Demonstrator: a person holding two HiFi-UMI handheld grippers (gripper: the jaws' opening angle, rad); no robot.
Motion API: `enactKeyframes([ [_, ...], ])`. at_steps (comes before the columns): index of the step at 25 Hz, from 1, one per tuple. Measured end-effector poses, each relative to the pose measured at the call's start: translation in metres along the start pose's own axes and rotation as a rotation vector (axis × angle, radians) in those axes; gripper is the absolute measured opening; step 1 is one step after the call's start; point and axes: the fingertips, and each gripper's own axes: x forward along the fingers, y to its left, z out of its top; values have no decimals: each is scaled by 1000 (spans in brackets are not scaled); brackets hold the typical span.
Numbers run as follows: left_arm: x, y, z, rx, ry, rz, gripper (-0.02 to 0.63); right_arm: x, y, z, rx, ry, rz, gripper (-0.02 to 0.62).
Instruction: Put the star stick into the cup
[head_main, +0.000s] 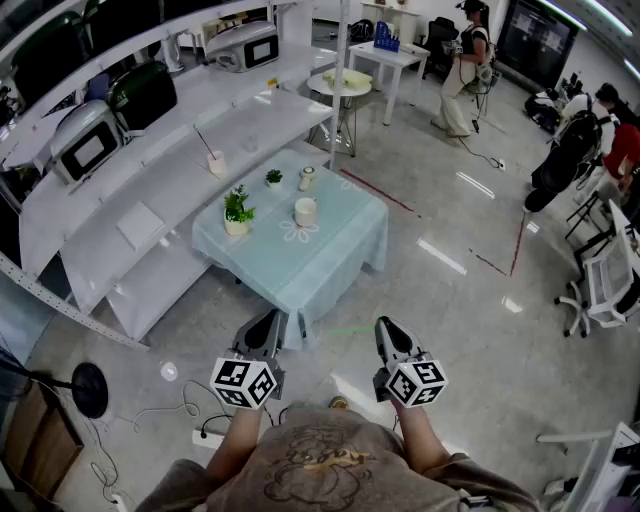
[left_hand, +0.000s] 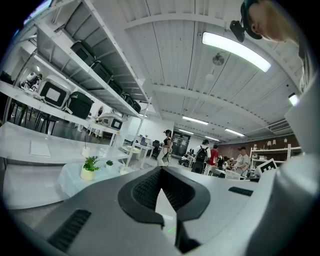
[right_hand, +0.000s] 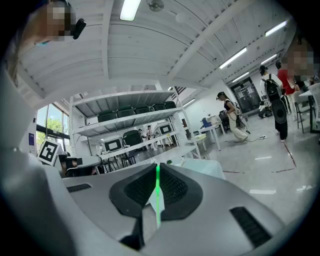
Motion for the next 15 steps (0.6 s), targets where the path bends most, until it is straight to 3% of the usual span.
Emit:
enactKeyframes([
  [15,-10,10,3,13,10,-54,21,8,24,-8,3,-12,-33,18],
])
